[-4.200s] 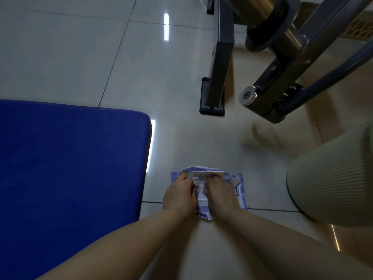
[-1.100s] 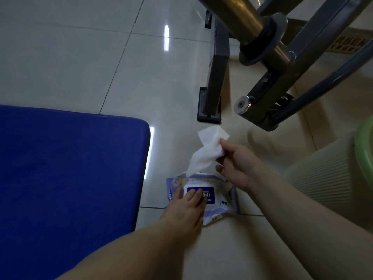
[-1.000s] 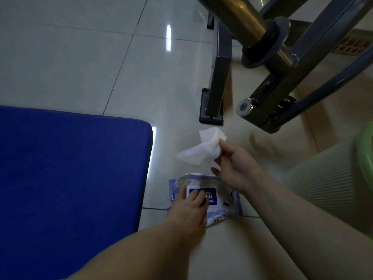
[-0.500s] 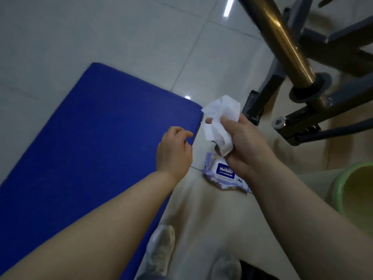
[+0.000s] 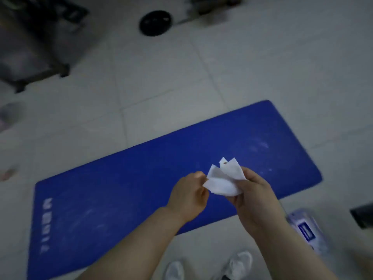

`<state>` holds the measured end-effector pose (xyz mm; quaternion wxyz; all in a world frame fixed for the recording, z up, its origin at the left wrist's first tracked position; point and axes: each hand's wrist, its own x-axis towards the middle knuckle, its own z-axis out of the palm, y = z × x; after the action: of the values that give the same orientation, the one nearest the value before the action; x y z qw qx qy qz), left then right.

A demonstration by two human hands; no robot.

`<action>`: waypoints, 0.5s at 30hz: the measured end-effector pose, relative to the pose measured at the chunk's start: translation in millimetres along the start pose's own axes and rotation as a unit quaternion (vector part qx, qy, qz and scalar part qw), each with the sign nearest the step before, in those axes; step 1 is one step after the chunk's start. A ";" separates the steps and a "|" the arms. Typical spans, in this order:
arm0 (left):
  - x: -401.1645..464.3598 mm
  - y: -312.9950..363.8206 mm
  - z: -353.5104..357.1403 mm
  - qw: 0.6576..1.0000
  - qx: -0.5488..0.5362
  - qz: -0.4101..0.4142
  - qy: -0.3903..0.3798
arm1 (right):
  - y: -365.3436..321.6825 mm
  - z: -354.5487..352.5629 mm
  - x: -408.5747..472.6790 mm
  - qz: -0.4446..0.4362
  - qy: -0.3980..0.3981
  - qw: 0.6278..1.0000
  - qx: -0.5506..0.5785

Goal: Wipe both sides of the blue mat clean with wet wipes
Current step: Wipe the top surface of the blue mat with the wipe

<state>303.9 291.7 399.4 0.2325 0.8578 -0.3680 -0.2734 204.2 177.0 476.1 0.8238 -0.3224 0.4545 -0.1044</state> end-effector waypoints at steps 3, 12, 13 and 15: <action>-66.8 -39.4 -76.4 0.999 0.010 -0.017 0.048 | 37.5 82.2 -33.3 0.010 -0.015 0.999 -0.044; -289.1 -269.0 -256.5 0.974 0.007 -0.068 0.215 | 227.5 336.8 -133.7 0.076 -0.119 0.988 -0.067; -313.2 -294.7 -275.4 0.969 0.004 -0.089 0.231 | 249.3 360.8 -145.1 0.078 -0.123 0.987 -0.066; -355.1 -343.8 -307.7 0.960 0.003 -0.129 0.249 | 289.0 400.6 -162.8 0.088 -0.120 0.986 -0.071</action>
<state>468.3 835.4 527.2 0.2771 0.9395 -0.1855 -0.0782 404.2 650.0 558.0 0.8532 -0.3490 0.3854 0.0408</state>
